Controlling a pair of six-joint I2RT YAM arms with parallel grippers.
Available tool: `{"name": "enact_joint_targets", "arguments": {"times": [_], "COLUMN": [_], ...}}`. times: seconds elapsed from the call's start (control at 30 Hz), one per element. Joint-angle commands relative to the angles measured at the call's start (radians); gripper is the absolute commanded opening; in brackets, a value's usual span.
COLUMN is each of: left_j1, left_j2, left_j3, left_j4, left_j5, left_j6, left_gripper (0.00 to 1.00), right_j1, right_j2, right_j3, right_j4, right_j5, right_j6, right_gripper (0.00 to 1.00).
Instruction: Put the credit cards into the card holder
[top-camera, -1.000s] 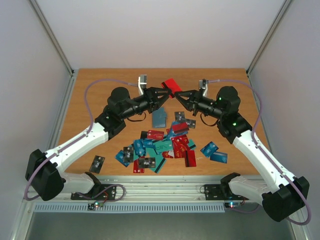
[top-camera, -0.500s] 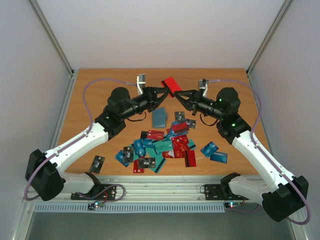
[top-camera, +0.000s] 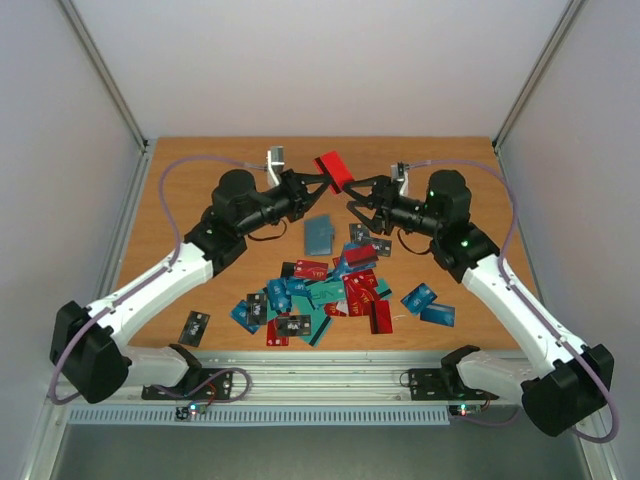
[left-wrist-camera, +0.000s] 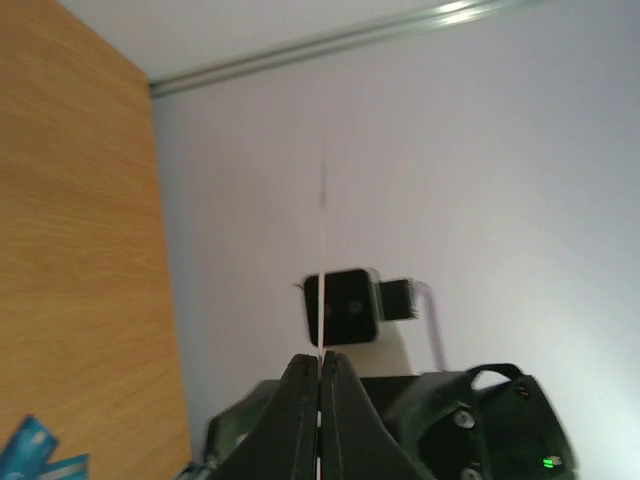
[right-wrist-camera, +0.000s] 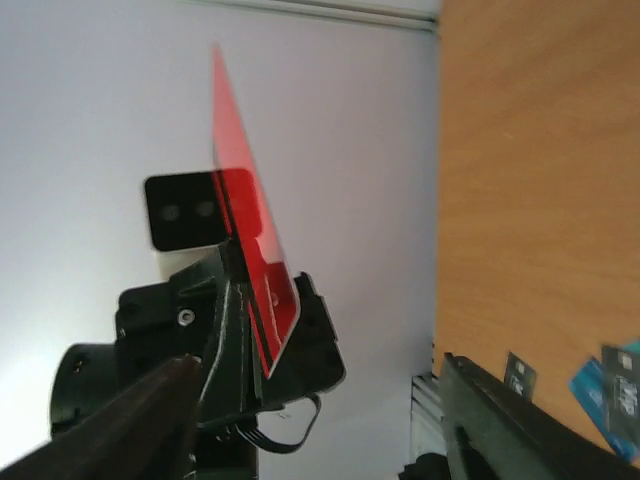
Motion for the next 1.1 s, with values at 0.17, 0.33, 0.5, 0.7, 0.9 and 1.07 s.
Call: {"name": "enact_joint_targets", "arguments": {"times": [0.17,0.33,0.5,0.7,0.9,1.07], "left_j1": [0.095,0.110,0.184,0.220,0.223,0.223], "left_j2": [-0.096,-0.073,0.037,0.228,0.421,0.530], "left_j3": [0.192,0.204,0.195,0.251,0.373,0.485], "left_j4": [-0.760,-1.030,-1.138,-1.131,-1.137,-1.182], "left_j5": [-0.104,-0.213,-0.191,-0.113,-0.097,-0.124], "left_j6": [0.467,0.706,0.830,0.907,0.939,0.999], "left_gripper": [0.00,0.00,0.00,0.00,0.00,0.00], "right_j1": [-0.015,-0.015,-0.014,-0.011,-0.006,-0.002], "right_j2": [0.185,0.340,0.493,0.628,0.721,0.790], "right_j3": [0.305,0.293,0.307,0.313,0.312,0.327], "right_j4": [-0.808,-0.810,-0.745,-0.674,-0.598,-0.544], "right_j5": [0.144,0.127,0.076,0.031,-0.019,-0.046], "right_j6": [-0.581,-0.670,-0.710,-0.707,-0.678,-0.650], "right_gripper": [0.78,0.79,0.80,0.81,0.82,0.82]}}
